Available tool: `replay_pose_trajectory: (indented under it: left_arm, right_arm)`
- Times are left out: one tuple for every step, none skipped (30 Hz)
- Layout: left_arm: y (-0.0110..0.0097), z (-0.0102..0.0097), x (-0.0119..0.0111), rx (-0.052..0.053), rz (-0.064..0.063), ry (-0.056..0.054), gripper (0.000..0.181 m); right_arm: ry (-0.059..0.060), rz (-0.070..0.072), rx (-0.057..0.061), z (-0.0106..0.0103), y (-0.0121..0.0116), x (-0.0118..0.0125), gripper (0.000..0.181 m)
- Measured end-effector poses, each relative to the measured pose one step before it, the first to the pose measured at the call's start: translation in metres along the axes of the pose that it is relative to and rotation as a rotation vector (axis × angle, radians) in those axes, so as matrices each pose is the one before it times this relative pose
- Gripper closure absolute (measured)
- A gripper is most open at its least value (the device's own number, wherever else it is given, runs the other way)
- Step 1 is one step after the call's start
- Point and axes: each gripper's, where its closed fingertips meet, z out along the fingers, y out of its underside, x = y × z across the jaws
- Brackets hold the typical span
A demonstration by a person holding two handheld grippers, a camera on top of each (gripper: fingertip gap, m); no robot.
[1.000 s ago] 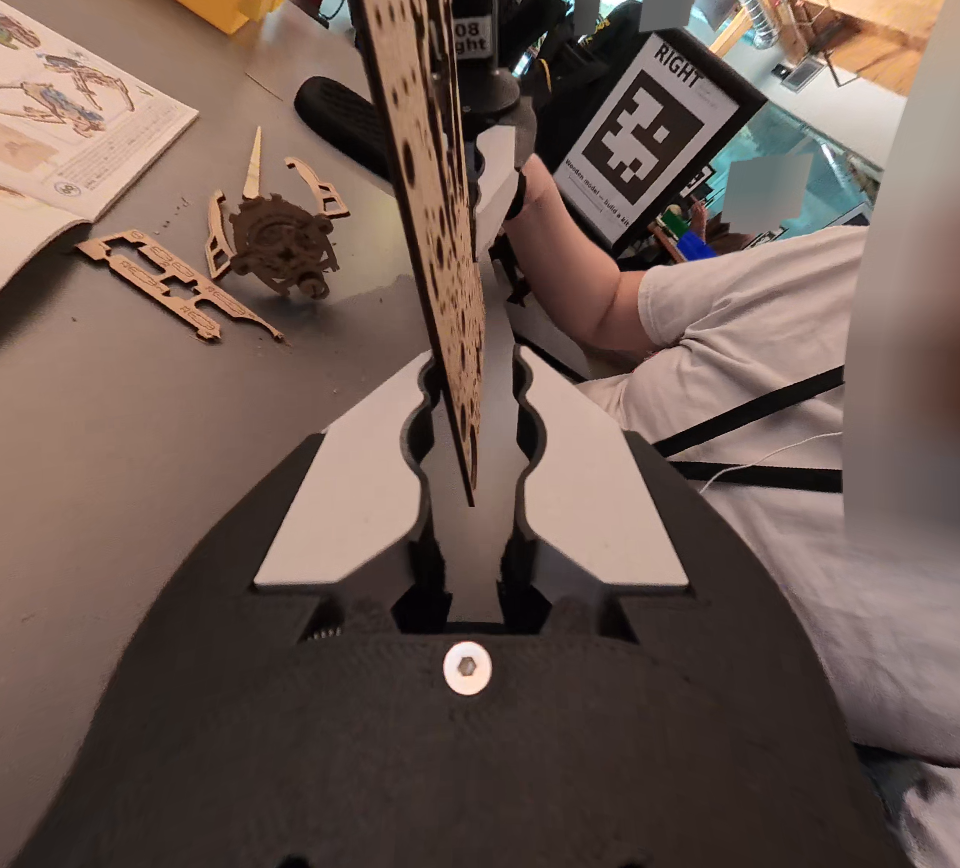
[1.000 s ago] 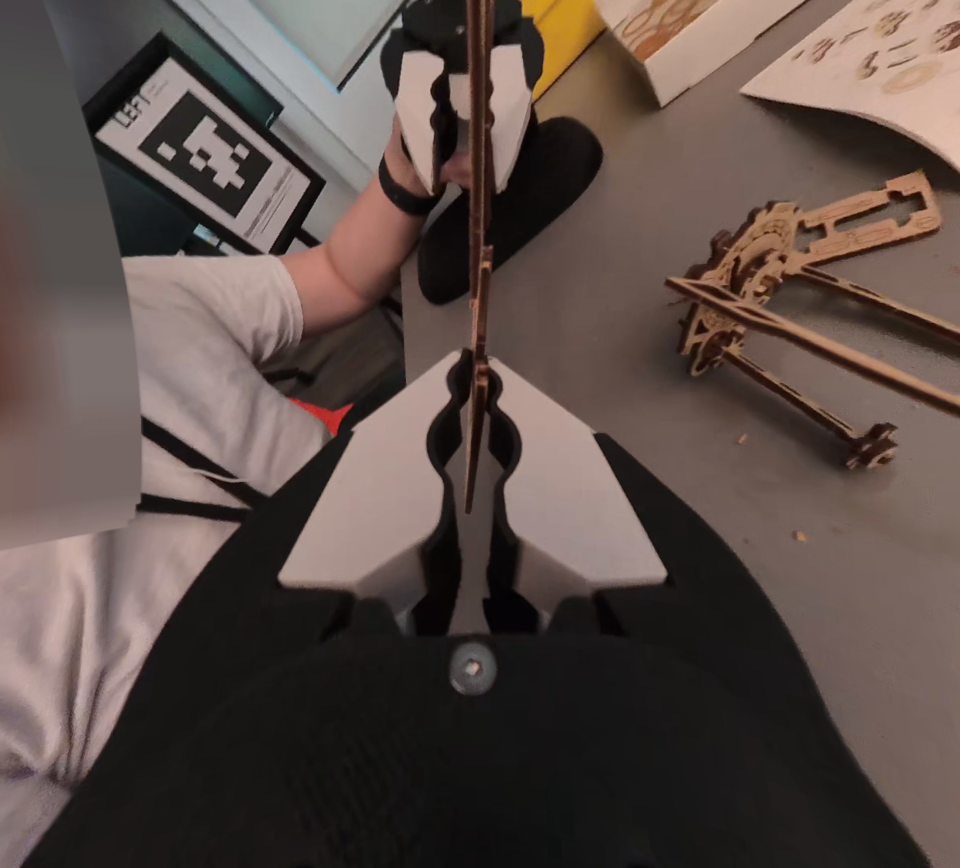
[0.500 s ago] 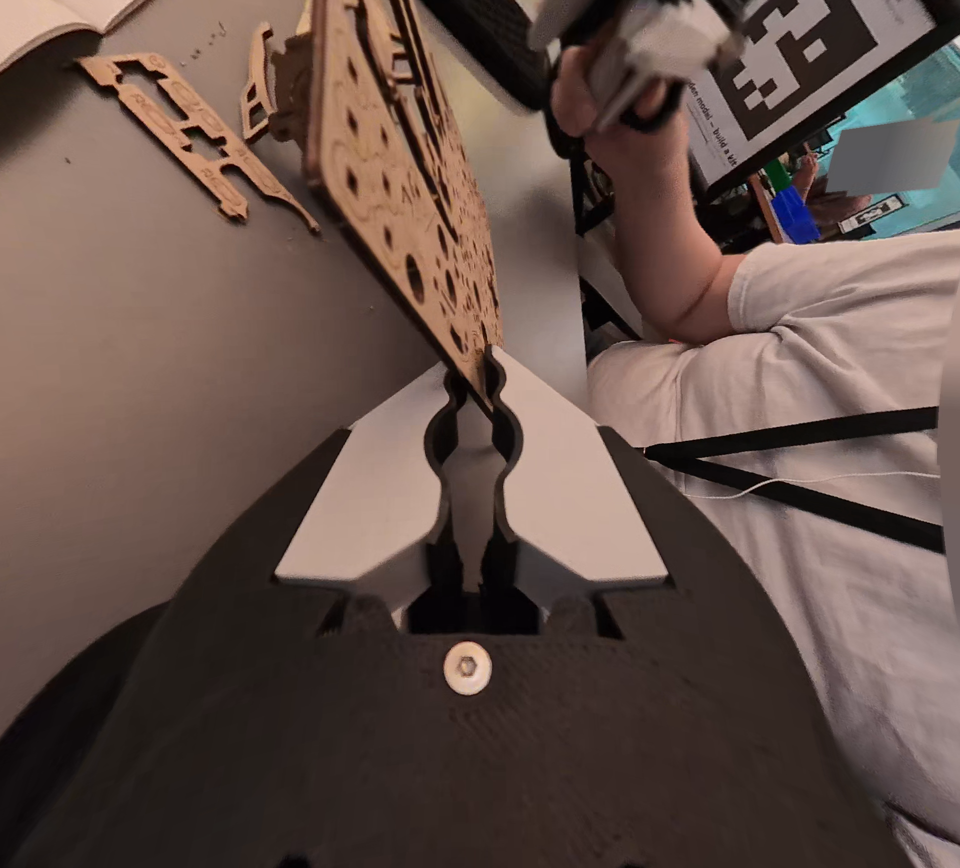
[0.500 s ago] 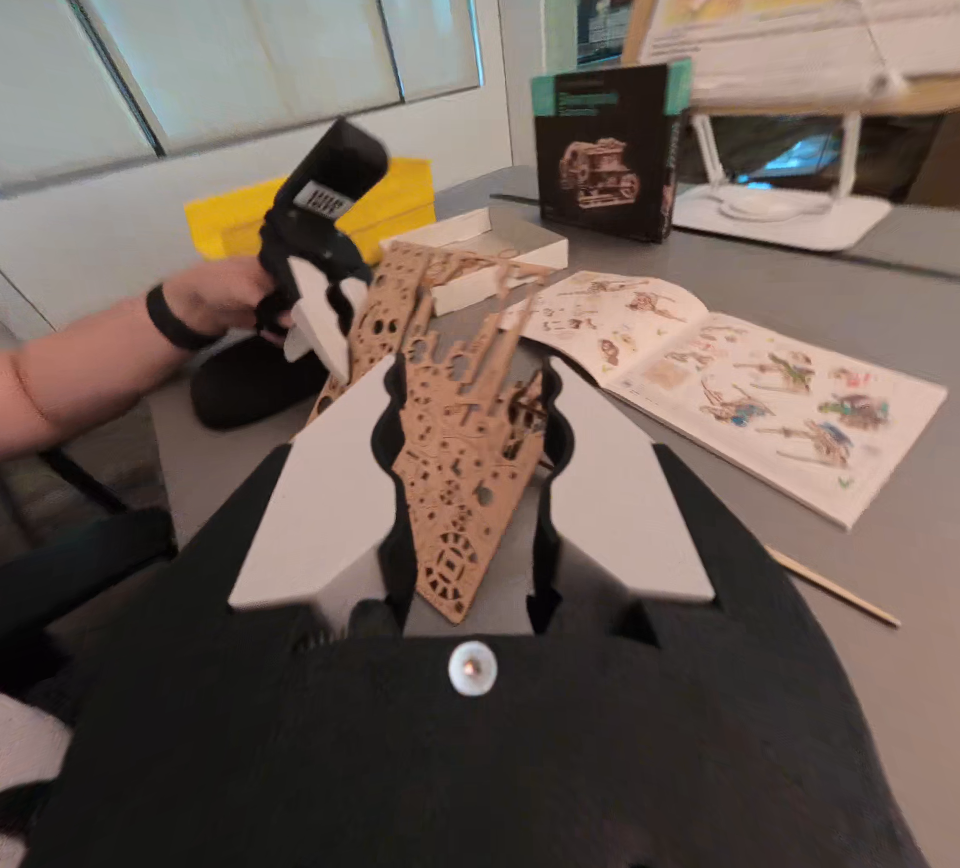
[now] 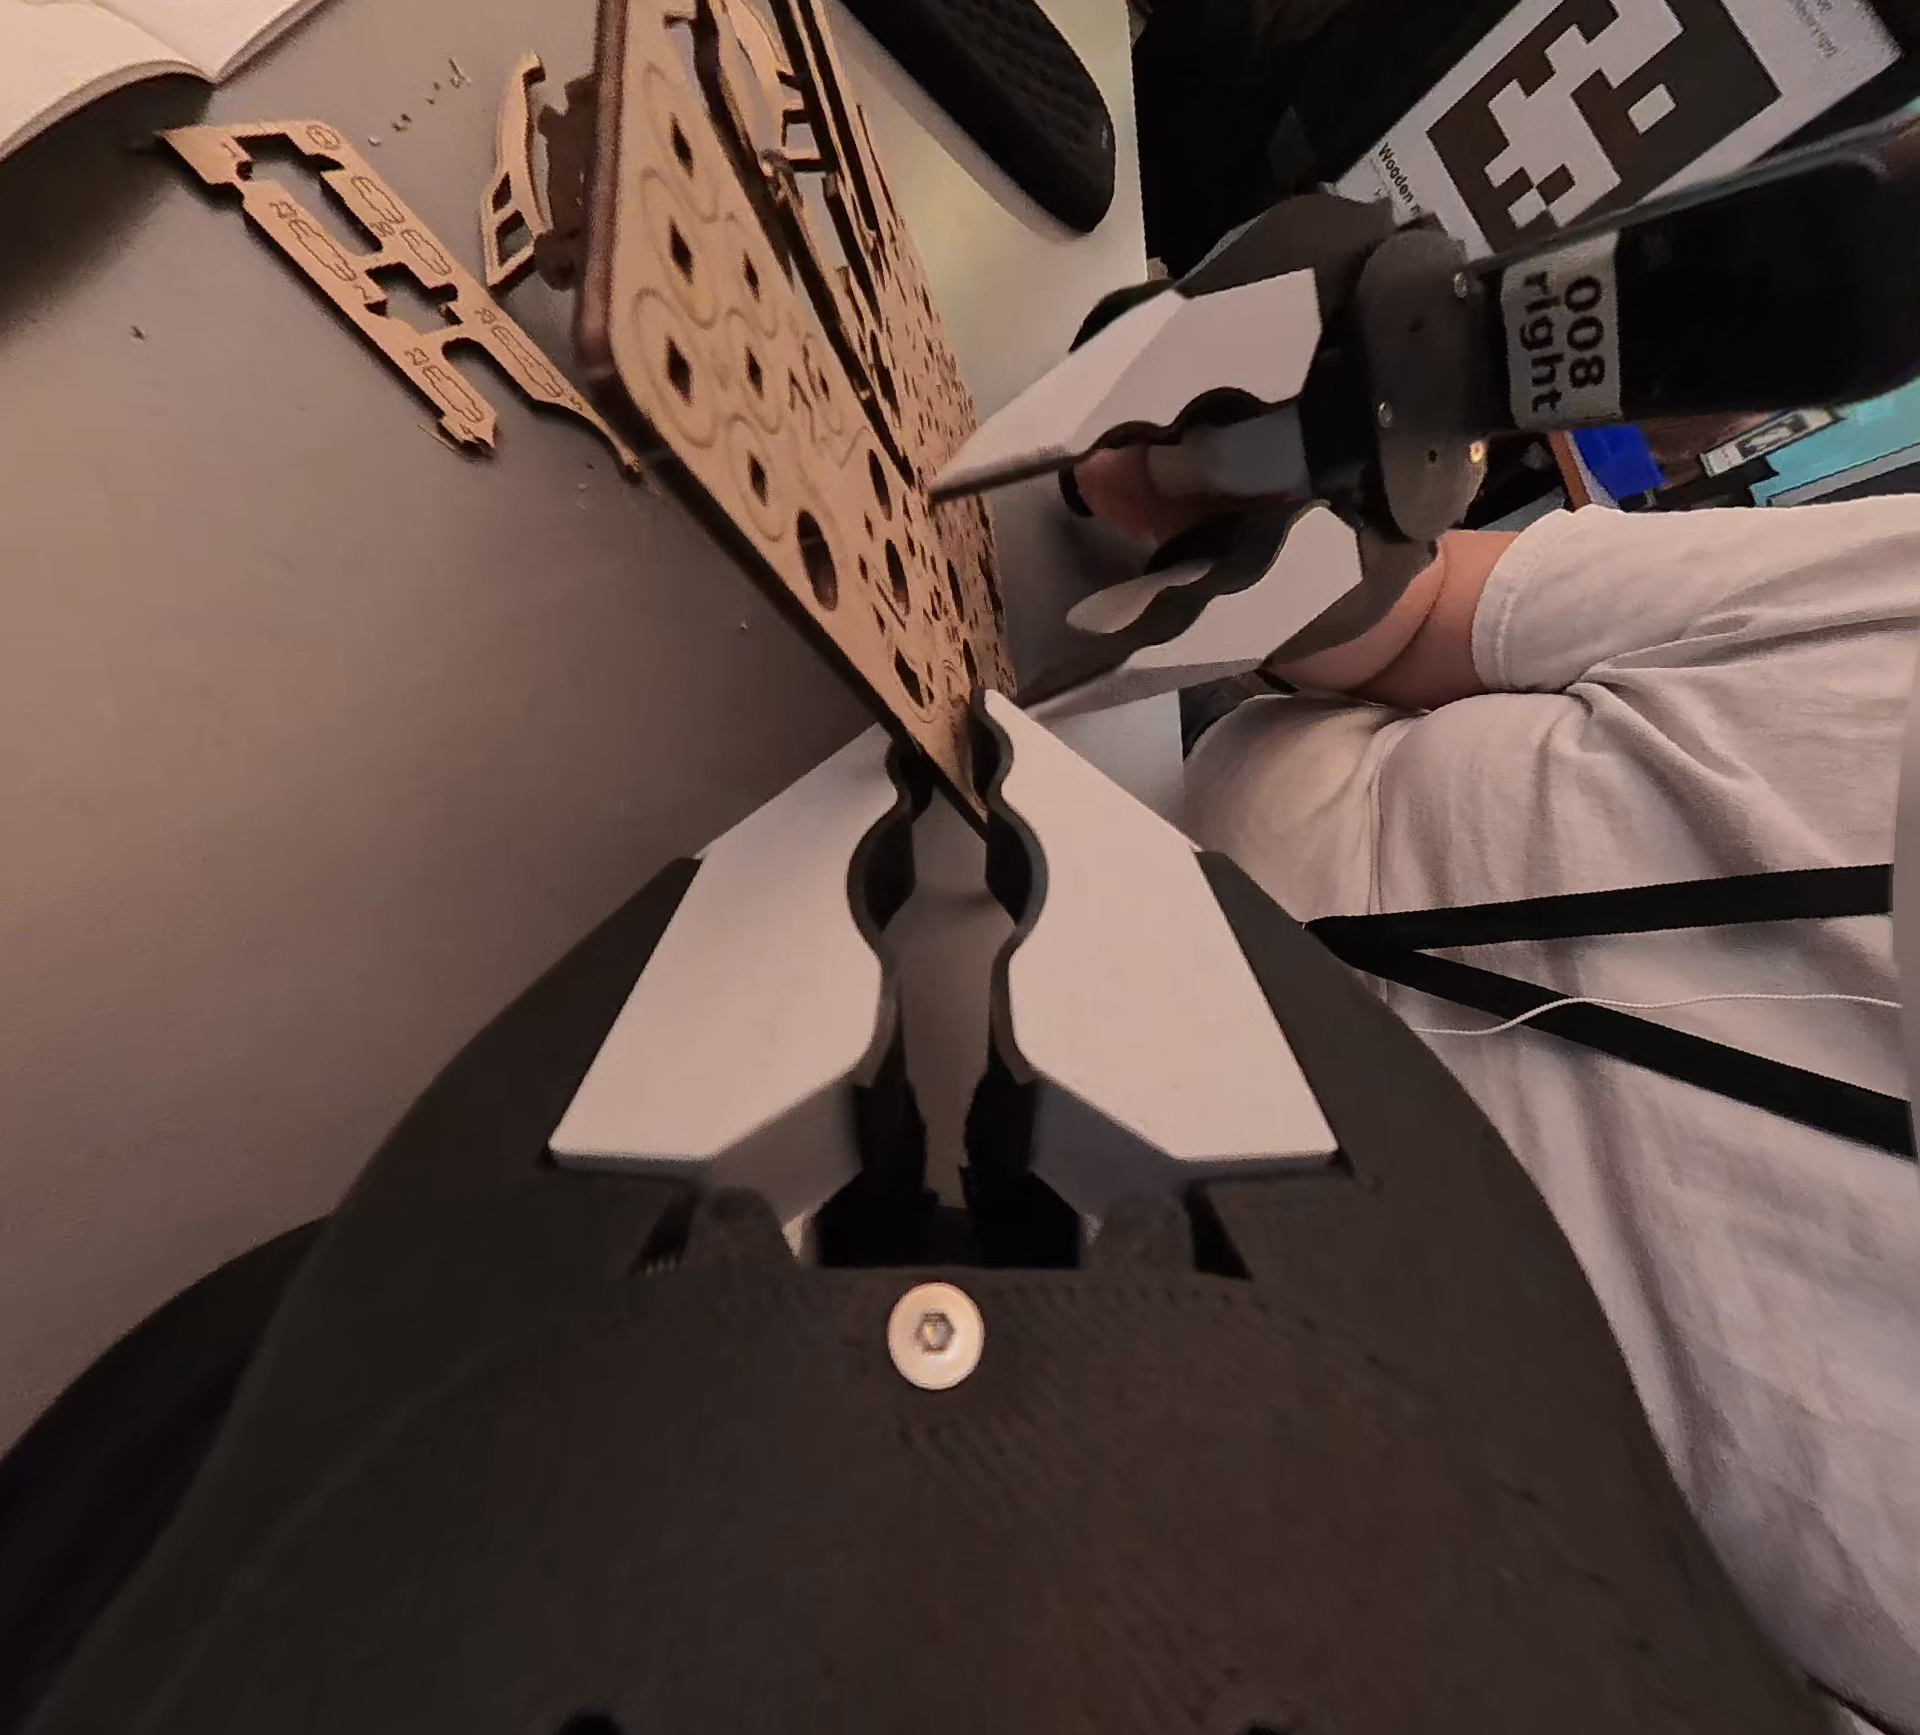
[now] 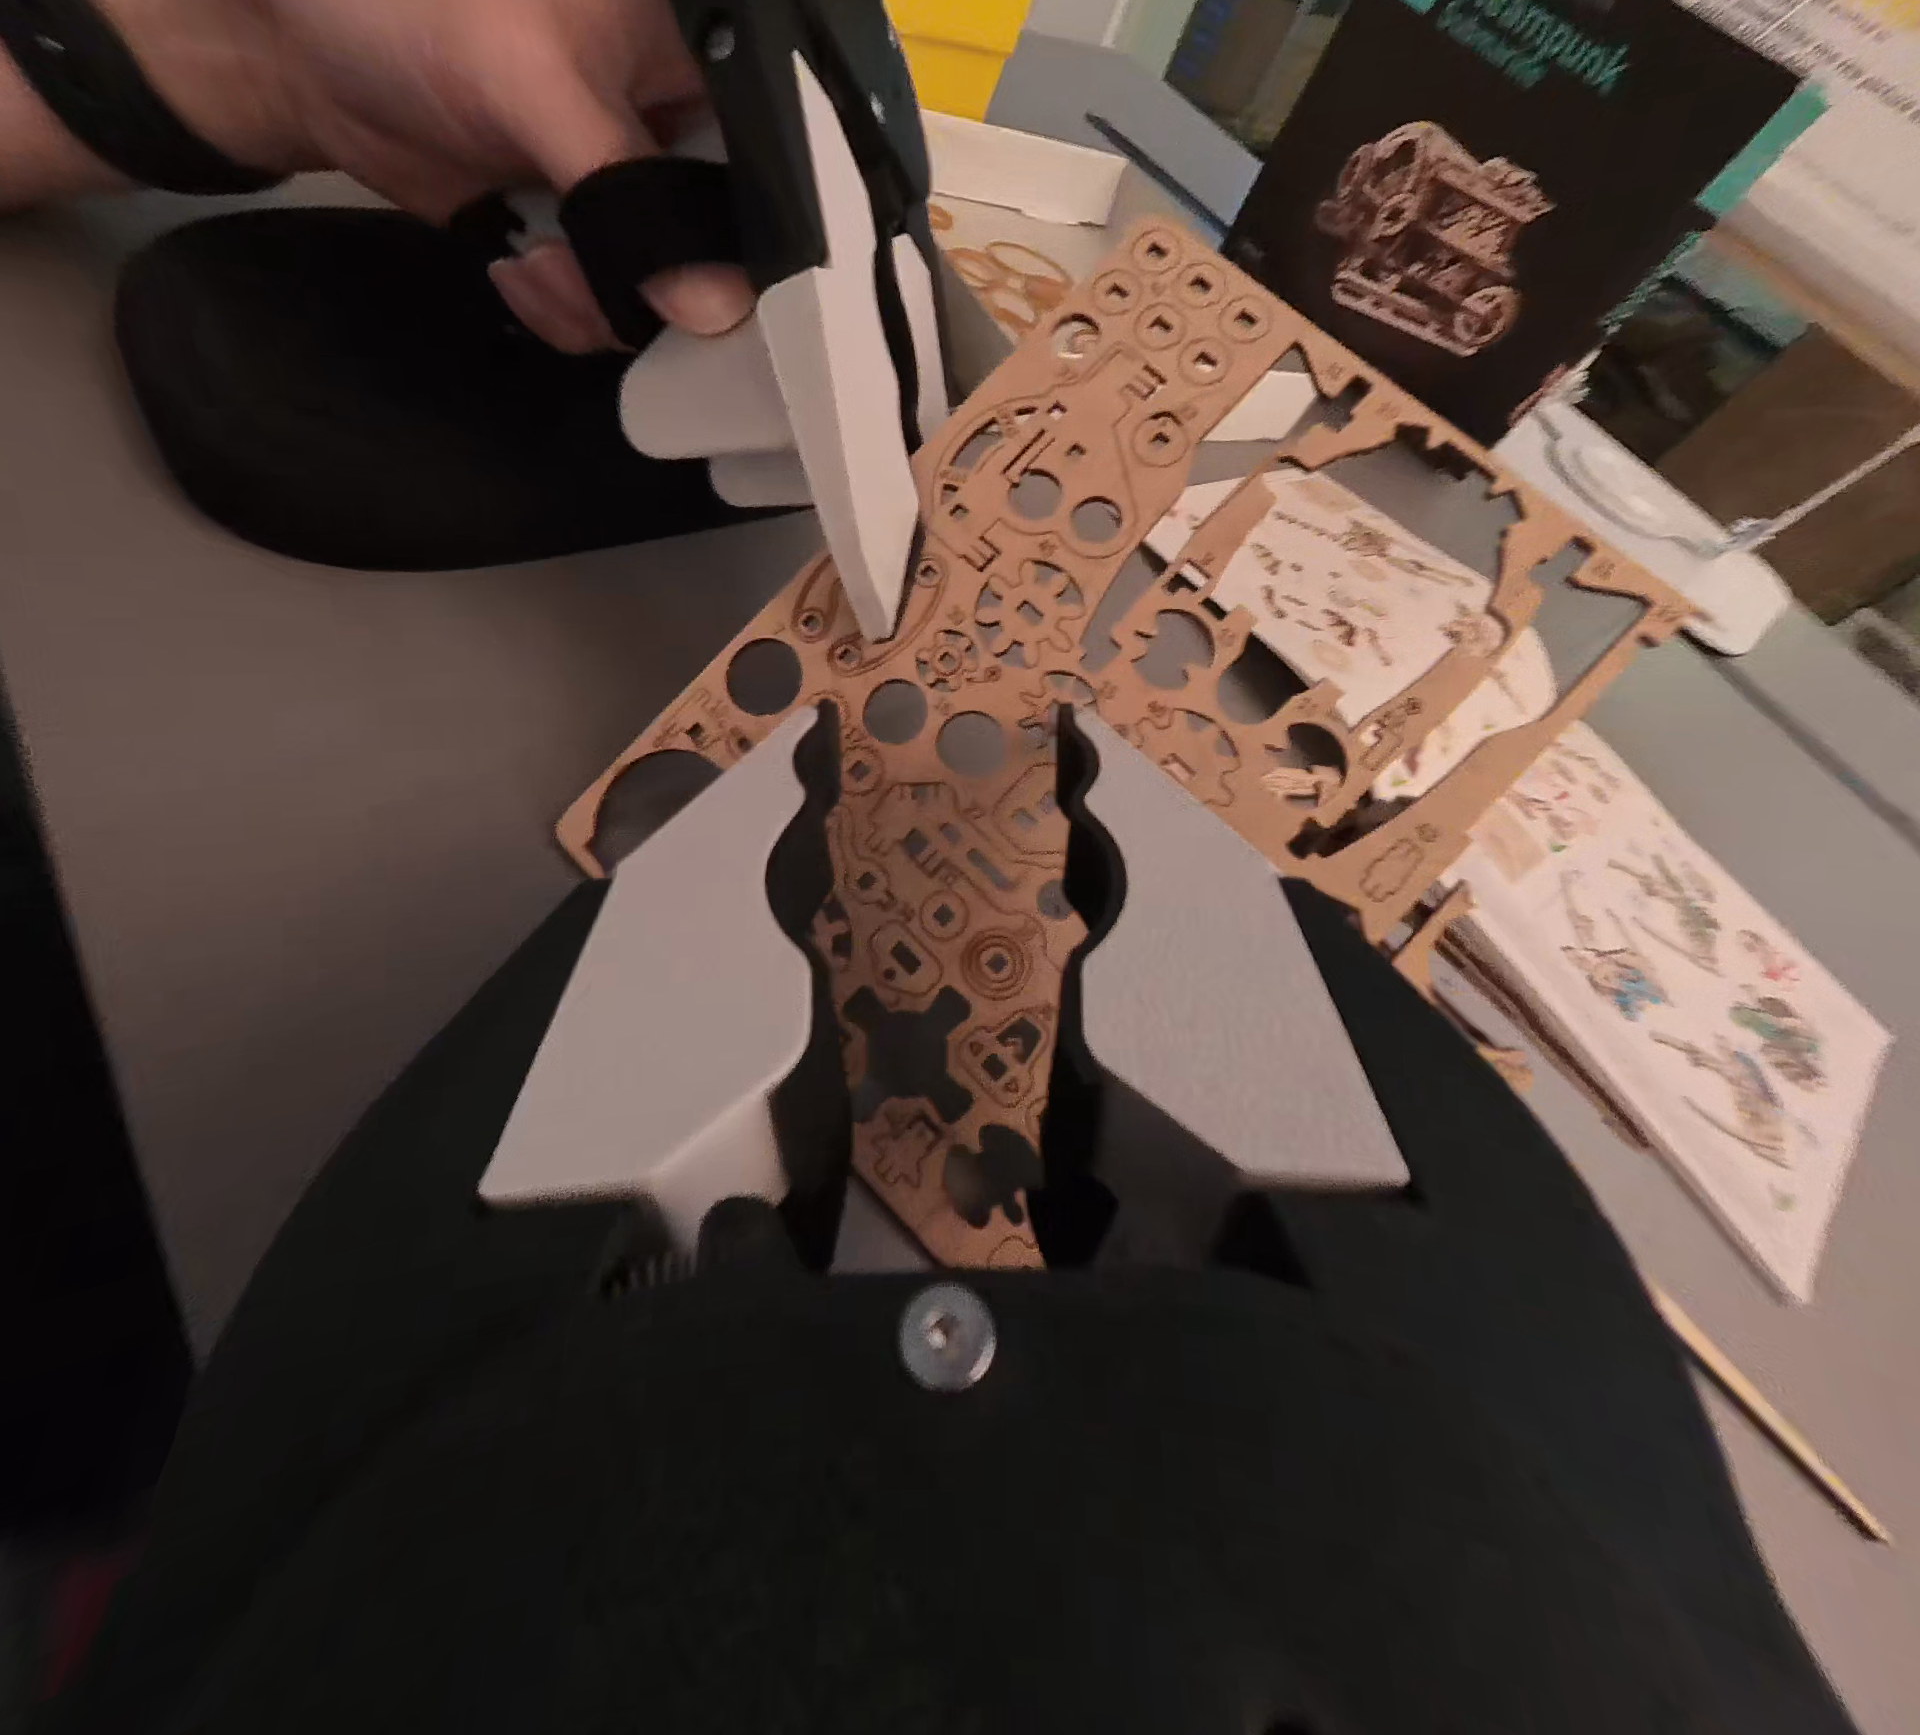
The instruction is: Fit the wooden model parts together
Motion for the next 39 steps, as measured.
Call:
replay_pose_trajectory:
  left_arm:
    - [-0.00013, 0.00025, 0.00016, 0.0011, -0.0007, -0.0002, 0.177]
    - [0.00027, 0.00029, -0.00049, -0.0009, -0.0020, -0.0027, 0.177]
    - [0.00006, 0.00000, -0.00150, 0.0004, -0.0042, -0.0078, 0.177]
    - [-0.00055, -0.00024, 0.00029, 0.0045, -0.0048, 0.0051, 0.177]
    - [-0.00013, -0.00024, 0.00019, 0.0016, -0.0025, 0.0033, 0.177]
    - [0.00004, 0.00007, -0.00026, 0.0002, -0.0023, -0.0004, 0.177]
    - [-0.00025, 0.00006, 0.00038, 0.0020, -0.0025, 0.0039, 0.177]
    - [-0.00001, 0.00013, 0.00021, -0.0001, -0.0009, 0.0017, 0.178]
    - [0.00012, 0.00008, -0.00009, -0.0006, 0.0012, -0.0020, 0.177]
    - [0.00002, 0.00005, -0.00002, 0.0003, 0.0010, -0.0013, 0.177]
    - [-0.00003, -0.00001, -0.00066, -0.0003, -0.0005, -0.0045, 0.177]
    - [-0.00020, -0.00009, -0.00039, 0.0019, -0.0019, -0.0020, 0.177]
    - [-0.00012, -0.00012, -0.00026, 0.0013, -0.0031, 0.0004, 0.177]
    - [0.00012, -0.00008, -0.00001, -0.0001, -0.0036, 0.0022, 0.177]
    - [0.00013, -0.00005, -0.00020, 0.0004, -0.0052, 0.0017, 0.178]
    - [0.00009, 0.00006, -0.00062, 0.0004, -0.0061, 0.0001, 0.178]
    - [0.00004, 0.00004, -0.00051, 0.0008, -0.0069, 0.0017, 0.177]
    - [-0.00015, -0.00007, 0.00008, 0.0019, -0.0064, 0.0050, 0.178]
    - [-0.00009, -0.00020, 0.00068, 0.0016, -0.0043, 0.0085, 0.178]
    - [-0.00010, 0.00008, 0.00050, 0.0011, -0.0029, 0.0059, 0.179]
    - [0.00006, -0.00001, 0.00010, 0.0007, -0.0021, 0.0021, 0.179]
    - [0.00003, -0.00004, 0.00026, 0.0009, -0.0037, 0.0036, 0.179]
    - [-0.00014, 0.00006, 0.00085, 0.0032, -0.0045, 0.0077, 0.179]
    - [-0.00005, 0.00001, 0.00030, 0.0018, -0.0067, 0.0062, 0.180]
    - [-0.00002, 0.00012, 0.00008, 0.0014, -0.0062, 0.0035, 0.180]
    - [-0.00004, 0.00003, -0.00022, 0.0014, -0.0016, -0.0021, 0.180]
    - [0.00002, 0.00012, 0.00002, 0.0005, 0.0054, -0.0043, 0.180]
    - [-0.00009, 0.00009, 0.00026, -0.0003, 0.0063, -0.0029, 0.180]
    - [-0.00016, 0.00002, 0.00082, 0.0009, 0.0055, 0.0017, 0.180]
    - [-0.00026, 0.00001, 0.00103, 0.0004, 0.0047, 0.0059, 0.180]
    - [-0.00026, 0.00023, 0.00024, -0.0006, 0.0030, 0.0013, 0.180]
    - [0.00016, 0.00086, -0.00111, -0.0020, 0.0052, -0.0105, 0.179]
    - [0.00072, 0.00140, -0.00129, -0.0052, 0.0123, -0.0166, 0.178]
    - [0.00121, 0.00138, -0.00254, -0.0096, 0.0129, -0.0266, 0.176]
    - [0.00119, 0.00107, -0.00338, -0.0087, 0.0098, -0.0308, 0.173]
    - [0.00117, 0.00100, -0.00225, -0.0088, 0.0041, -0.0198, 0.171]
    - [0.00026, 0.00004, -0.00020, -0.0020, -0.0025, 0.0000, 0.171]
    - [-0.00033, -0.00083, 0.00136, 0.0029, -0.0075, 0.0143, 0.172]
    - [-0.00075, -0.00111, 0.00230, 0.0049, -0.0078, 0.0225, 0.175]
  right_arm:
    - [0.0253, -0.0271, 0.0011, 0.00074, -0.00017, 0.00143, 0.141]
    - [0.0228, -0.0309, -0.0067, 0.00096, 0.00139, 0.00049, 0.139]
    - [0.0290, -0.0294, -0.0065, 0.00095, 0.00169, 0.00112, 0.136]
    - [0.0371, -0.0195, 0.0119, -0.00046, -0.00103, 0.00284, 0.131]
    - [0.0198, -0.0135, 0.0090, -0.00038, -0.00091, 0.00137, 0.129]
    - [0.0081, -0.0055, -0.0006, 0.00000, -0.00007, 0.00023, 0.129]
    - [0.0066, 0.0037, -0.0012, -0.00012, -0.00032, 0.00063, 0.127]
    - [0.0001, 0.0148, 0.0066, -0.00001, -0.00106, 0.00017, 0.123]
    - [-0.0085, 0.0131, 0.0051, 0.00015, -0.00051, -0.00074, 0.122]
    - [-0.0015, 0.0046, -0.0049, 0.00034, 0.00092, 0.00031, 0.120]
    - [0.0052, -0.0007, -0.0064, 0.00066, 0.00093, 0.00085, 0.118]
    - [0.0028, -0.0047, 0.0000, 0.00049, -0.00007, 0.00023, 0.118]
    - [0.0051, -0.0057, -0.0002, 0.00026, -0.00011, 0.00016, 0.118]
    - [0.0044, -0.0072, -0.0005, 0.00011, -0.00007, -0.00013, 0.119]
    - [0.0048, -0.0089, -0.0001, -0.00011, -0.00014, -0.00029, 0.120]
    - [0.0091, -0.0083, -0.0032, 0.00016, 0.00015, -0.00011, 0.119]
    - [0.0103, -0.0062, -0.0061, 0.00010, 0.00016, -0.00004, 0.119]
    - [0.0071, -0.0071, -0.0040, -0.00001, 0.00010, -0.00075, 0.121]
    - [0.0062, -0.0059, -0.0012, -0.00016, -0.00025, -0.00064, 0.122]
    - [0.0042, -0.0033, -0.0006, -0.00039, -0.00040, -0.00052, 0.123]
    - [-0.0008, -0.0041, -0.0024, 0.00003, 0.00017, -0.00116, 0.124]
    - [-0.0027, 0.0004, -0.0039, 0.00019, 0.00015, -0.00080, 0.126]
    - [-0.0028, 0.0159, -0.0077, 0.00000, 0.00048, 0.00000, 0.126]
    - [-0.0076, 0.0242, -0.0084, 0.00018, 0.00079, 0.00011, 0.126]
    - [-0.0087, 0.0240, -0.0101, 0.00040, 0.00114, 0.00029, 0.125]
    - [-0.0050, 0.0156, -0.0052, 0.00039, 0.00080, 0.00064, 0.124]
    - [-0.0045, 0.0081, -0.0028, 0.00042, 0.00065, 0.00040, 0.124]
    - [-0.0034, 0.0074, -0.0031, 0.00014, 0.00024, 0.00005, 0.123]
    - [0.0023, 0.0052, 0.0011, -0.00037, -0.00014, 0.00035, 0.123]
    - [0.0117, -0.0071, 0.0155, -0.00122, -0.00142, 0.00080, 0.122]
    - [0.0190, -0.0321, 0.0250, -0.00131, -0.00250, 0.00082, 0.121]
    - [0.0332, -0.0520, 0.0243, -0.00073, -0.00282, 0.00258, 0.116]
    - [0.0148, 0.0012, -0.0036, 0.00028, -0.00003, 0.00196, 0.112]
    - [-0.0225, 0.0149, -0.0017, 0.00124, 0.00057, -0.00223, 0.114]
    - [-0.0082, 0.0067, -0.0124, 0.00142, 0.00213, -0.00005, 0.114]
    - [-0.0051, -0.0034, -0.0107, 0.00130, 0.00149, -0.00086, 0.115]
    - [-0.0051, -0.0131, -0.0039, 0.00039, 0.00038, -0.00195, 0.118]
    - [0.0017, -0.0137, 0.0055, -0.00039, -0.00097, -0.00113, 0.121]
    - [0.0083, -0.0068, 0.0071, -0.00074, -0.00125, 0.00002, 0.122]
